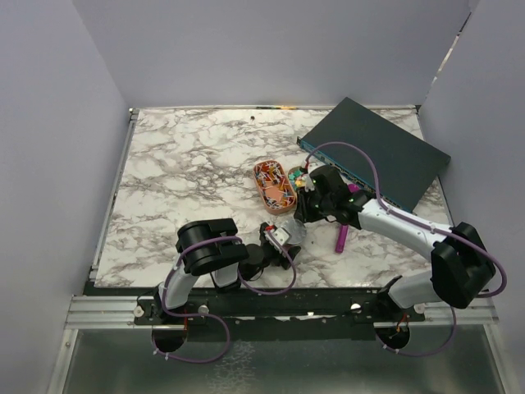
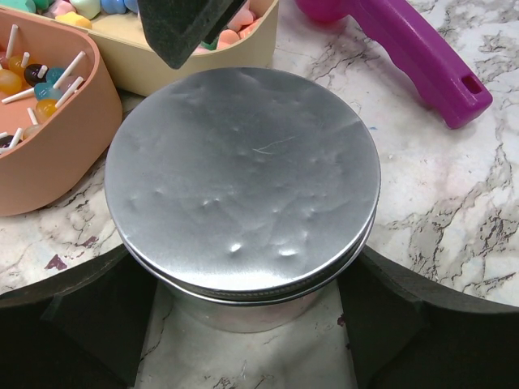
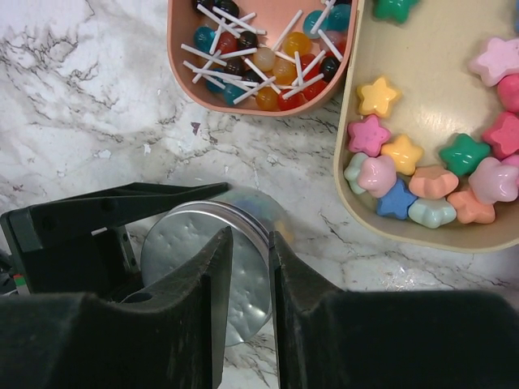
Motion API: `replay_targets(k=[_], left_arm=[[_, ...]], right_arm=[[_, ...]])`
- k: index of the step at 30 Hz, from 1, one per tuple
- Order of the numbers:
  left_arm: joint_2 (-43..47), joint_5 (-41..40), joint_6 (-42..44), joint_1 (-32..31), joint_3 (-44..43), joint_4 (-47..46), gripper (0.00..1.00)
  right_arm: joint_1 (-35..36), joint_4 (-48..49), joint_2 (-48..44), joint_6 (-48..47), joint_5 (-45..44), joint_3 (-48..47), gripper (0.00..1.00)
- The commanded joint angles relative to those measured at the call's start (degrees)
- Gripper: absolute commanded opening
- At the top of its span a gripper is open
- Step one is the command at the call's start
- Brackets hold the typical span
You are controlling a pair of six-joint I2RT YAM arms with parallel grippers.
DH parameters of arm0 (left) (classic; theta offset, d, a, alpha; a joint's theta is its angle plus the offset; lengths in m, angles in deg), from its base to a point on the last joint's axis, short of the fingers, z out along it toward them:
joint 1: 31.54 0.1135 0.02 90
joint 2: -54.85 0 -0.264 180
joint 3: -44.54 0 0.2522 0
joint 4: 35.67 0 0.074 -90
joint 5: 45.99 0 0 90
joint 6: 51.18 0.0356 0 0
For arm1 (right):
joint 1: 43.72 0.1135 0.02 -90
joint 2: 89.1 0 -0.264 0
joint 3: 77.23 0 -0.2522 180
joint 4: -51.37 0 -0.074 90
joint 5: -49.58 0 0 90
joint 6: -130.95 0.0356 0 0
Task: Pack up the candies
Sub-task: Screw the bottle lid onto the packing bottle.
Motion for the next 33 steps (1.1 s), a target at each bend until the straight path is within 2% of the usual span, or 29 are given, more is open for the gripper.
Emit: replay_targets(k=[1, 7, 13, 33], left_arm=[[-9.2, 9.4, -5.8, -1.1, 7.3, -13.5, 0.45], [-9.3, 9.4, -5.9, -1.1, 7.2, -13.6, 0.45], [-9.1, 8.9, -6.0, -1.0, 7.3, -13.5, 0.45], [-9.6, 5.6, -7.0, -0.8, 6.8, -13.5, 0.44]], right_arm=[[-0.3, 1.9, 0.5, -0.7, 1.9, 1.9, 0.28], [-0.3, 2.7, 0.1, -0.2, 1.9, 5.1, 0.27], [-0.3, 3.2, -1.8, 1.0, 3.8, 8.6, 0.22], [0.6, 3.4, -16.6, 9.8, 12.7, 23.4, 0.09]])
